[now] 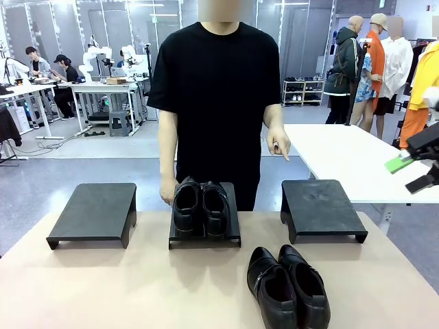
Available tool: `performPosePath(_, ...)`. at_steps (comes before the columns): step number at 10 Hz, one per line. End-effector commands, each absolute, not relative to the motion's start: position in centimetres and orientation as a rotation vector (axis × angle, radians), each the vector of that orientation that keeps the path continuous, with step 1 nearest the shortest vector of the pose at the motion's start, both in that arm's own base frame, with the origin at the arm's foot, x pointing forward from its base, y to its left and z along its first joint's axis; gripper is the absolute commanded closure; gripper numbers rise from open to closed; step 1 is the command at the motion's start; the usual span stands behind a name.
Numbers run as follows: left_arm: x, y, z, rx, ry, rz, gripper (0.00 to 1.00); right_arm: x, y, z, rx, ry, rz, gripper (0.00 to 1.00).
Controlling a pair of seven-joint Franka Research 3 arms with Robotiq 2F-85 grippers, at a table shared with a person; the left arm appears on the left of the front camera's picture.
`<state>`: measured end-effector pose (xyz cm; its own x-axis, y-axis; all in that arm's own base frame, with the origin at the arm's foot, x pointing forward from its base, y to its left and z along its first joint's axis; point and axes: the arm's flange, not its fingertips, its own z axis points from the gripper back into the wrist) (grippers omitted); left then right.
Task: Place the shoes on the stand as instructed by the person.
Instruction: Pick up another pair of Shoes and place it on the Shoes Stand indicated by the person.
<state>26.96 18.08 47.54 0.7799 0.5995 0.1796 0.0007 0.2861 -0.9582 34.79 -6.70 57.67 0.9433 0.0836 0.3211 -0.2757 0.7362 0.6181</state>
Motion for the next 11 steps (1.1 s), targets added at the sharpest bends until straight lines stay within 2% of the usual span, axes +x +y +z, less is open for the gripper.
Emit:
performPosePath(1,27.0,18.2,47.4,-1.236,-0.582,0.415,0.00,33.3,-2.5,58.4,0.647,-0.193,0.219,0.00)
performPosePath(6,27.0,18.2,47.4,-1.236,-0.582,0.415,0.00,32.0,8.7,54.0,0.503,-0.024,0.295,0.00)
performPosePath(11,27.0,18.2,47.4,-1.236,-0.582,0.415,0.00,30.1,14.6,48.2,0.280,0.002,0.280,0.00)
